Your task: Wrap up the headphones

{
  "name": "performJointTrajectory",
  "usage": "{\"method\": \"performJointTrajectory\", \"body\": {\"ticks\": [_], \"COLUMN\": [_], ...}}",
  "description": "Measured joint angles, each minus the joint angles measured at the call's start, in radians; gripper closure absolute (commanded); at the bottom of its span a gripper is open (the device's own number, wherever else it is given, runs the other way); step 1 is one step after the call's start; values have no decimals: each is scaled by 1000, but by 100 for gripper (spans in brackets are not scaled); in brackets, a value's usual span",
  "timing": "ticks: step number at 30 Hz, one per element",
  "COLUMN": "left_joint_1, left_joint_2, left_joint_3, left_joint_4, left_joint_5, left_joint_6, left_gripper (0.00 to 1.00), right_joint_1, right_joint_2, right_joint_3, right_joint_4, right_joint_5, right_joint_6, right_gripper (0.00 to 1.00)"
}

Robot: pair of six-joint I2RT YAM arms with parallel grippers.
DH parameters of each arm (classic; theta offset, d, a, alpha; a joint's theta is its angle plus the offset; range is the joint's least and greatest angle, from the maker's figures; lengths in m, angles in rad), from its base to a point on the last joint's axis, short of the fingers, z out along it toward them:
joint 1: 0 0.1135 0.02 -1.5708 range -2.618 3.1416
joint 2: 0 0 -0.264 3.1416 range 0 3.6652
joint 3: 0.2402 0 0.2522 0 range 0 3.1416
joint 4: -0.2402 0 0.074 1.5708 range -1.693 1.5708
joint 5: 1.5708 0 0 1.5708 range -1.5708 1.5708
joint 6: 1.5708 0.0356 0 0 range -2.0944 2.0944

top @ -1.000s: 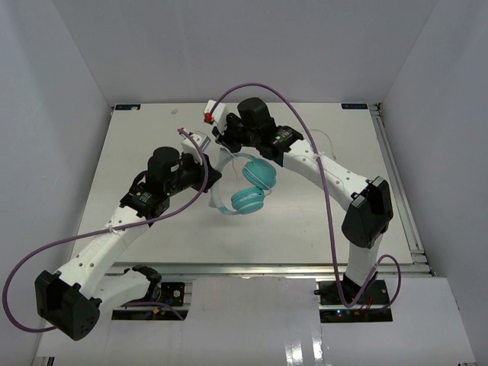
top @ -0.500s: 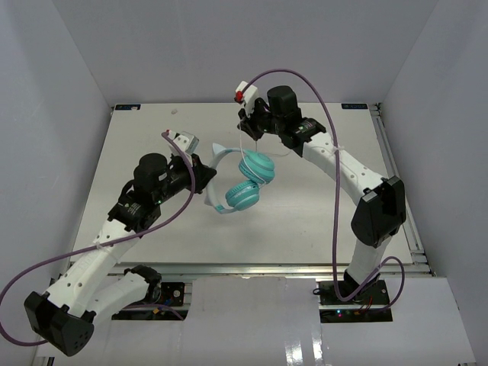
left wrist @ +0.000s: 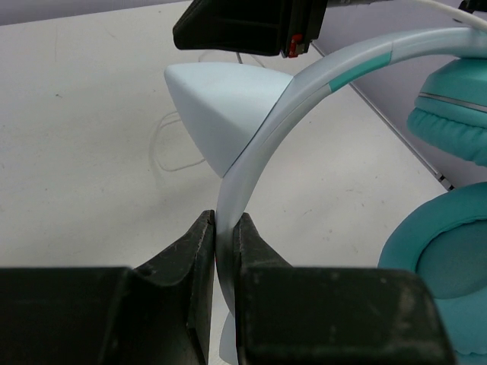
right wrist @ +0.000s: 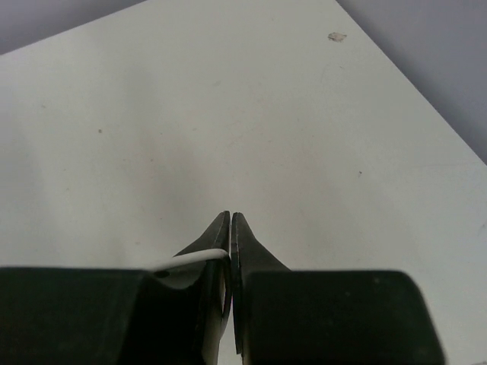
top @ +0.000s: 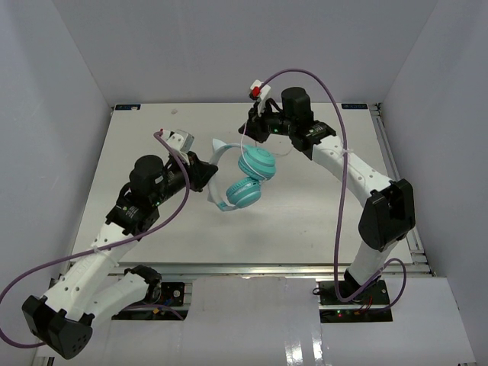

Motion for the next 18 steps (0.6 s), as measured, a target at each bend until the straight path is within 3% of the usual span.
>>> {"method": "performJointTrajectory", "body": {"ticks": [9,18], "left_joint_1": [-1,-1], "left_joint_2": [7,11], "left_joint_3": [9,19], "left_joint_4": [77,127], "left_joint_5": [9,33], "left_joint_6": [-63,-121], "left_gripper": [100,100], "right_joint_1": [-26,-42], "right_joint_2": [-6,-14], "right_joint_3": [-117,-139], "right_joint_4": [140,293], "right_joint_5": [-324,-465], "right_joint_6": [95,234], "right_gripper": [82,71]}}
